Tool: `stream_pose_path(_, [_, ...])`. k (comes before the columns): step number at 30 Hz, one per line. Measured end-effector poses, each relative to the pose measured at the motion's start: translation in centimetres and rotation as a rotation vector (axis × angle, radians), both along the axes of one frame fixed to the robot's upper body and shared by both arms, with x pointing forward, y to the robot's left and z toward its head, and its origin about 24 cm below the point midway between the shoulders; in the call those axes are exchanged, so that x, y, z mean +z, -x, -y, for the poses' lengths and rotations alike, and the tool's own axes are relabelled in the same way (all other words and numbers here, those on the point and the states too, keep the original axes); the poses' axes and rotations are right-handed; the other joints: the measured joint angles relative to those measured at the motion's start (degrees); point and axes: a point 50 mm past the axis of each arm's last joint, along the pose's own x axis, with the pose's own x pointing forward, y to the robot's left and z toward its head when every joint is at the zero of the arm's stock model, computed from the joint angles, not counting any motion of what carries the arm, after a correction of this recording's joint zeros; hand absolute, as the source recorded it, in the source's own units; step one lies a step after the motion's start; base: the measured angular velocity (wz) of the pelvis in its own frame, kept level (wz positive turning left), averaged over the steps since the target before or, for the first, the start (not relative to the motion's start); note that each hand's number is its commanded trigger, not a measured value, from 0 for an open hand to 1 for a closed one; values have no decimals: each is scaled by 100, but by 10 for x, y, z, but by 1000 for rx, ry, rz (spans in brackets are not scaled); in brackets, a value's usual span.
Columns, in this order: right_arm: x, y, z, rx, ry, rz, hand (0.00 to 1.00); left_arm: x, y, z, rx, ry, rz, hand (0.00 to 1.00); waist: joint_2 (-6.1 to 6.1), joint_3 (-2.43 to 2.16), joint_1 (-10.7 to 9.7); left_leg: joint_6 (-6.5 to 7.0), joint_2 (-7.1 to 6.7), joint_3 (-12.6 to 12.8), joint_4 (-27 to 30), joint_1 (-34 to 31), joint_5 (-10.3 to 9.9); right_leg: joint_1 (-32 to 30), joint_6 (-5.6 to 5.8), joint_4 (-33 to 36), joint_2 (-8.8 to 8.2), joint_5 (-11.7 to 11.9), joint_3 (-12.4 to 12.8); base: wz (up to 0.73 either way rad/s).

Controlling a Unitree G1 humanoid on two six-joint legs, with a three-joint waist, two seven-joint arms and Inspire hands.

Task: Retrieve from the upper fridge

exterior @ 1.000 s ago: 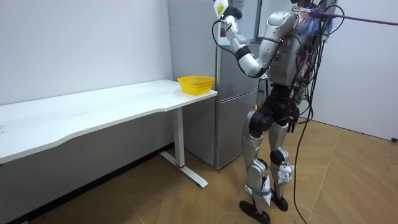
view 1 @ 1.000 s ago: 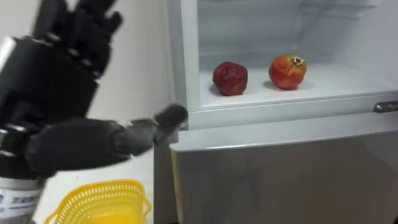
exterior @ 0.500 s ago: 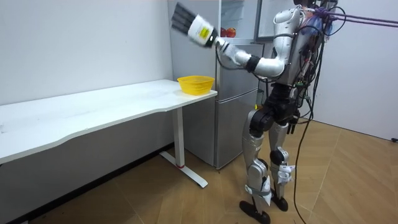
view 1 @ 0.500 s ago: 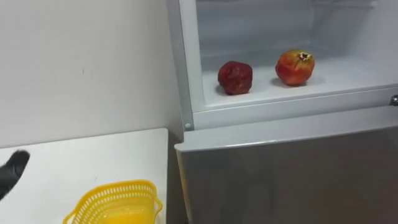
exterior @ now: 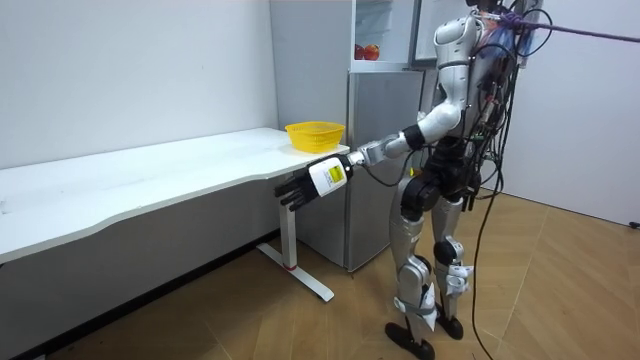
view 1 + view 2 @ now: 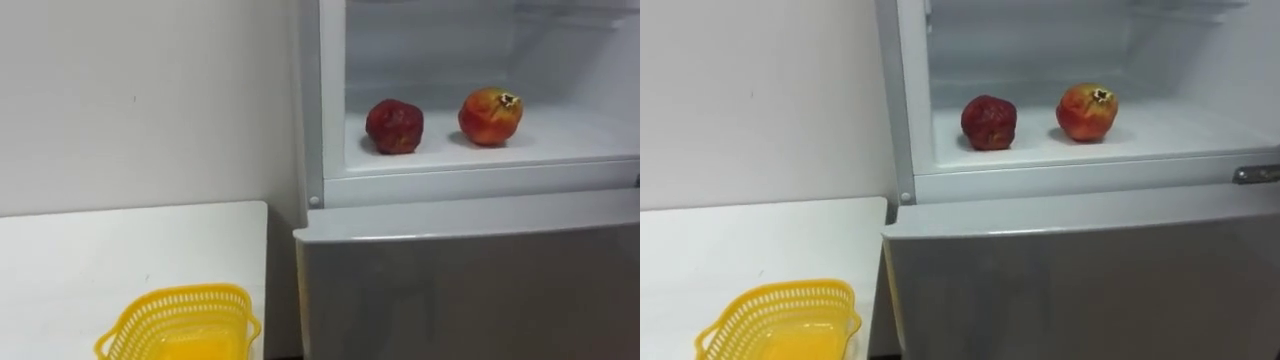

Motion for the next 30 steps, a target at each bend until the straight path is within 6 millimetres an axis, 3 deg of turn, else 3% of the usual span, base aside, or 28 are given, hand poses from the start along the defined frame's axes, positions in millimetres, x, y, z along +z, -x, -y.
stream_pose_path(6, [0,-2,1,-6,-10,-3,0,-16,14,3,48,27,-90,0,74,-2,40,-1,0,-2,-29,90,0,26,-2,69,-8,-20,37,-5])
stream_pose_path(13, [1,5,2,-45,-18,-28,0,-60,60,21,54,232,-295,0,64,-12,35,2,-12,-43,-40,105,-7,117,0,-5,-10,-24,49,3])
stream_pose_path(22, [0,7,1,-1,-39,-82,0,-99,104,58,-236,474,-650,0,16,-7,-32,2,-5,-56,-20,97,-8,158,3,-46,-38,-19,-5,4])
stream_pose_path(25, [-1,8,-1,36,-45,-116,0,-103,103,68,-422,498,-751,0,-1,3,-39,2,-9,-44,-20,82,-8,148,8,-41,-44,-23,-9,0])
stream_pose_path(30, [-2,4,-4,59,-57,-125,0,-109,83,86,-670,526,-805,0,-27,7,-100,2,-6,-41,-34,75,-8,129,8,-43,-36,-25,15,0])
